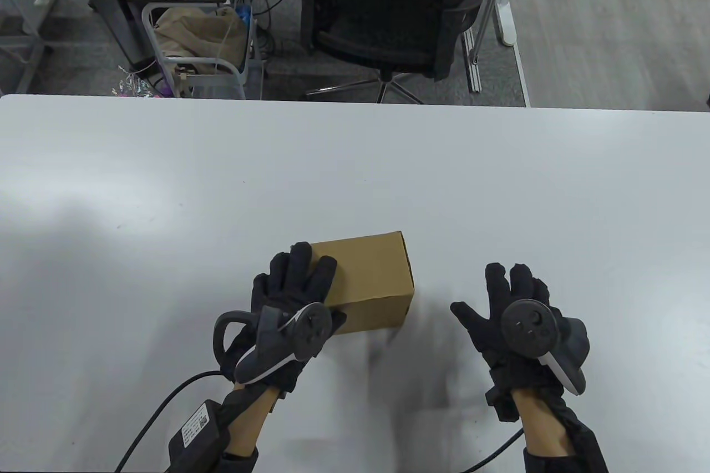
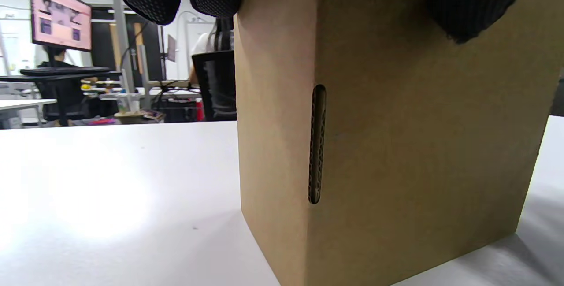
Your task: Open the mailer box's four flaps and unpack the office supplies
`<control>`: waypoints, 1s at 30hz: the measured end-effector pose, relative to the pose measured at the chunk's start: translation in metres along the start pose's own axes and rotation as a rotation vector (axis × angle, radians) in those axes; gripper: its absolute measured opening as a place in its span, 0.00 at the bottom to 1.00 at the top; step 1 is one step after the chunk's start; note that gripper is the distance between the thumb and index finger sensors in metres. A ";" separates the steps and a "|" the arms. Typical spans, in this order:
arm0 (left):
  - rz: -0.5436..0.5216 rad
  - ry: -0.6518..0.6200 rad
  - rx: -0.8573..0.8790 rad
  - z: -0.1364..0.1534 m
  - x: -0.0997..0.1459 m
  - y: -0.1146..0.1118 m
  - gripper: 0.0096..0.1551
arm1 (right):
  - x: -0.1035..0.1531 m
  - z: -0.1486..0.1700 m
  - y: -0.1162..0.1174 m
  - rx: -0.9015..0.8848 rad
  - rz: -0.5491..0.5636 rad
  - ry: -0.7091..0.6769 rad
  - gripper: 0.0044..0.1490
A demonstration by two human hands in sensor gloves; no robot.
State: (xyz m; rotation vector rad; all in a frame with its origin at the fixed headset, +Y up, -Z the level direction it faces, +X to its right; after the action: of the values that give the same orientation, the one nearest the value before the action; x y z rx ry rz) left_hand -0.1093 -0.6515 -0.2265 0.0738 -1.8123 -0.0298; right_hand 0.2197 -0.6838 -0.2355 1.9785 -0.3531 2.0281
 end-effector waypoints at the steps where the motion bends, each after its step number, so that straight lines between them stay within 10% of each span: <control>1: 0.003 -0.016 0.004 -0.004 0.003 0.000 0.49 | 0.000 0.000 0.000 -0.001 -0.001 0.002 0.55; 13: 0.016 -0.105 0.063 -0.018 0.012 0.005 0.56 | 0.002 0.002 0.000 0.002 -0.007 0.008 0.55; 30: 0.202 -0.105 0.777 0.042 -0.011 -0.042 0.91 | 0.001 0.003 0.000 -0.014 -0.005 0.006 0.55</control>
State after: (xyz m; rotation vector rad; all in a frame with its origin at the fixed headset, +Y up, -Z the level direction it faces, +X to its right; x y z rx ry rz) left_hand -0.1457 -0.6931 -0.2496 0.4428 -1.8327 0.8274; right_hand 0.2226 -0.6845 -0.2348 1.9631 -0.3597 2.0227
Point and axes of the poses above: the tracker on the back of each hand, its own z axis roughly to the little-finger side, its own x axis roughly from the fingertips to the wrist, y = z × x, the point moved 3 cm from there along -x, roughly from the wrist to the fingertips, and after that the axes turned 3 degrees about -z, right-handed, at the moved point
